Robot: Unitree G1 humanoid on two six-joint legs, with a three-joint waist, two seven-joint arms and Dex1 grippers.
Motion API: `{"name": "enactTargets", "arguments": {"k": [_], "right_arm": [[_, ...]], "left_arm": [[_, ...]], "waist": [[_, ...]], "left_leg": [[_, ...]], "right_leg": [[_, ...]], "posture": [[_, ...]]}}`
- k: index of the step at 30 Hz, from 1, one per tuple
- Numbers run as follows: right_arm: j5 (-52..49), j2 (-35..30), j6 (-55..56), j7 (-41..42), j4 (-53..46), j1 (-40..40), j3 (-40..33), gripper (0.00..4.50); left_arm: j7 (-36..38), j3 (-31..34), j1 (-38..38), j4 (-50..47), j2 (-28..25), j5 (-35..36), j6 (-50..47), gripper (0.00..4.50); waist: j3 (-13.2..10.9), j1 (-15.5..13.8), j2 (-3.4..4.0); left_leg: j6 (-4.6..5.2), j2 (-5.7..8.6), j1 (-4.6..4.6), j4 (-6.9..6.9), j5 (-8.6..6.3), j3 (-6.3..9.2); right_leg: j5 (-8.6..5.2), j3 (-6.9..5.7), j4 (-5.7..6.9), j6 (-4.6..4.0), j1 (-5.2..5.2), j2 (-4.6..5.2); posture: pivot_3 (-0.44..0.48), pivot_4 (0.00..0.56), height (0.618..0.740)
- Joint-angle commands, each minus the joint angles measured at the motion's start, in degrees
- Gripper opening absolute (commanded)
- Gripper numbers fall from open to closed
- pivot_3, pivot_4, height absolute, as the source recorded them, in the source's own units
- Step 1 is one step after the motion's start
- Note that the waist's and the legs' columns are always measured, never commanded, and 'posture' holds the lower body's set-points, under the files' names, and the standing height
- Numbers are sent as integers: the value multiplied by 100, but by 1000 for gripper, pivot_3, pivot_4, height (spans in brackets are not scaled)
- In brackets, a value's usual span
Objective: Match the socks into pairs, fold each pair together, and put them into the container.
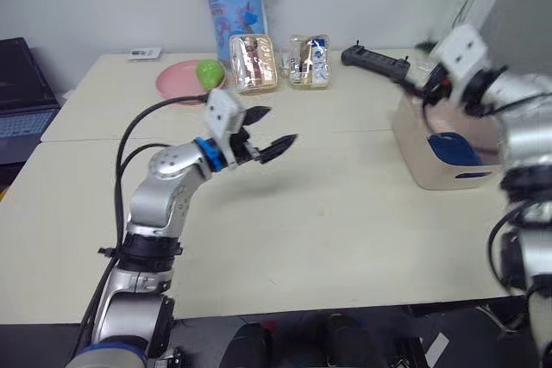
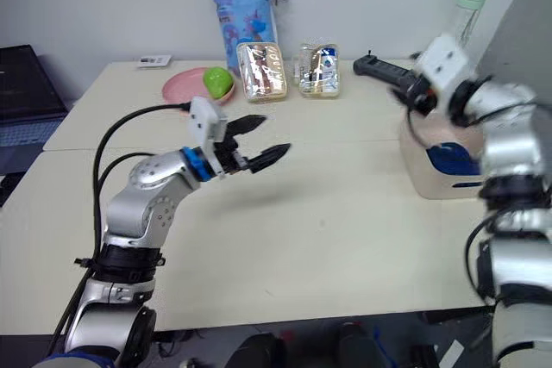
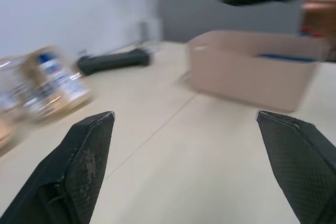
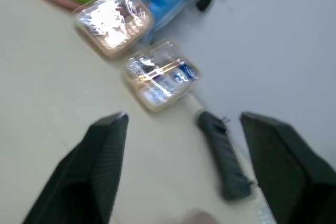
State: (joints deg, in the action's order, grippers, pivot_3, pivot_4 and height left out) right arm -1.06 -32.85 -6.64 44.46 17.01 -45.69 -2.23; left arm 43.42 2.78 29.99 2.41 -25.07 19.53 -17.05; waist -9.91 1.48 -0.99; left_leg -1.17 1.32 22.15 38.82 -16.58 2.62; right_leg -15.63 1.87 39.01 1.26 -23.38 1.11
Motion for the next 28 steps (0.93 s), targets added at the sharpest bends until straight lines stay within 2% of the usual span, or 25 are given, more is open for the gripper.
{"name": "enactTargets", "arguments": {"k": [1,4,9,13,16,20,26,28], "right_arm": [[-657,570,-952,-604,-1711,638,-256,4481],[-483,1082,-1225,-1071,-2586,1581,102,4481],[299,1421,-910,-1954,-3029,2961,609,4481],[410,1698,-867,-2539,-3264,3803,484,4481],[469,1840,-917,-2746,-3421,4016,521,4481],[385,2126,-1066,-2915,-3440,4106,663,4481],[413,2191,-1052,-2941,-3305,4040,697,4481],[452,2144,-1002,-2940,-3202,3968,694,4481]], "left_arm": [[-242,148,-459,-77,28,-220,535,4500],[-702,322,-1089,-208,223,-376,881,4500],[-1183,545,-2020,-867,615,-12,601,4500],[-1772,367,-2742,-1184,786,-632,812,4500],[-2036,440,-3036,-1296,977,-519,617,4500],[-2284,311,-3154,-1231,1002,-916,877,4500],[-2285,223,-3195,-1256,964,-1034,1011,4500],[-2174,250,-3202,-1296,967,-860,939,4500]], "waist": [[0,-36,2],[3,-126,1],[19,-157,-15],[24,-137,-11],[26,-101,-8],[27,-103,-9],[28,-107,-11],[29,-106,-11]], "left_leg": [[-1,1,12,3,1,2],[-4,7,81,22,3,4],[5,7,74,19,-2,6],[10,7,61,14,-1,4],[10,4,37,4,-1,1],[10,0,21,4,-1,6],[11,4,16,4,-2,7],[11,3,14,4,-2,8]], "right_leg": [[0,-1,0,0,-8,3],[19,0,3,10,-72,5],[21,-3,4,8,-67,5],[33,-1,5,0,-61,4],[32,2,4,0,-44,-2],[31,-7,1,1,-24,-5],[31,-8,-8,1,-10,-4],[30,-9,-8,1,-10,-4]], "posture": [[0,150,740],[0,150,740],[0,150,740],[0,150,740],[0,150,740],[0,150,740],[0,150,740],[0,150,740]]}}
